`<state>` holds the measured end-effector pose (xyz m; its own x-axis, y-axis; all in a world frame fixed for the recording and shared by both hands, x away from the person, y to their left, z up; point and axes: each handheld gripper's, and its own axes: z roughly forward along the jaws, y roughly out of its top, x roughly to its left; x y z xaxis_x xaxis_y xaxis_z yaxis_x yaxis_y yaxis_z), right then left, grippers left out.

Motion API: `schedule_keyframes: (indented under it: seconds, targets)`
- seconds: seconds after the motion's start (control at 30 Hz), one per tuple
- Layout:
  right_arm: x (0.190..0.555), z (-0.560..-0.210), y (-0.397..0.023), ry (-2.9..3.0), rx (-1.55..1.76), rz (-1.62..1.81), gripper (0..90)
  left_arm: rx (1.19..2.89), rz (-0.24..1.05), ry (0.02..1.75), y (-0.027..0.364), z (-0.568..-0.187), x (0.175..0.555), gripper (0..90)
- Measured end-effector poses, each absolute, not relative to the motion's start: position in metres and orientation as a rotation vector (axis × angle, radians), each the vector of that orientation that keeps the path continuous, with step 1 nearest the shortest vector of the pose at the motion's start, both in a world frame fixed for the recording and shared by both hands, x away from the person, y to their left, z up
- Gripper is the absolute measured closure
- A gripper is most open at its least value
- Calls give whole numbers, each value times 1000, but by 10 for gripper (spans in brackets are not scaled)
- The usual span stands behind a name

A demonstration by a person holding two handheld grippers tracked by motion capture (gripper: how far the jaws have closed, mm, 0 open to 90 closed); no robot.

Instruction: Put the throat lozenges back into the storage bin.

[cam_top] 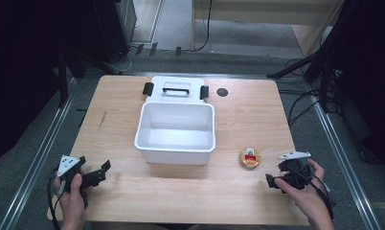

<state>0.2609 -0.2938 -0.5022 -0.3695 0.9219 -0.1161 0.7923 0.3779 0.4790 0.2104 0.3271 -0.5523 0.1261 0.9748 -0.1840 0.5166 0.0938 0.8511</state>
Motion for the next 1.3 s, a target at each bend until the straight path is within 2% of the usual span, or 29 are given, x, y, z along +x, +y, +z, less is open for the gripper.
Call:
schedule_keyframes:
  seconds: [0.1, 0.13, 0.17, 0.23, 1.03, 1.3]
  targets:
    - [265, -499, -289, 2357, 1491, 404, 125, 1539, 670, 1510, 327, -552, 210, 2]
    - [269, -498, -284, 2420, 1485, 320, 85, 1536, 670, 1511, 327, -552, 210, 2]
    - [269, -498, -284, 2420, 1485, 320, 85, 1535, 670, 1510, 328, -552, 210, 2]
    - [277, -497, -279, 2509, 1504, 234, 5, 1534, 672, 1506, 327, -552, 210, 2]
    - [327, -474, -231, 2627, 1457, 101, 0, 1509, 709, 1509, 327, -552, 208, 2]
    - [345, -477, -217, 2649, 1483, 69, 0, 1512, 697, 1513, 327, -552, 208, 2]
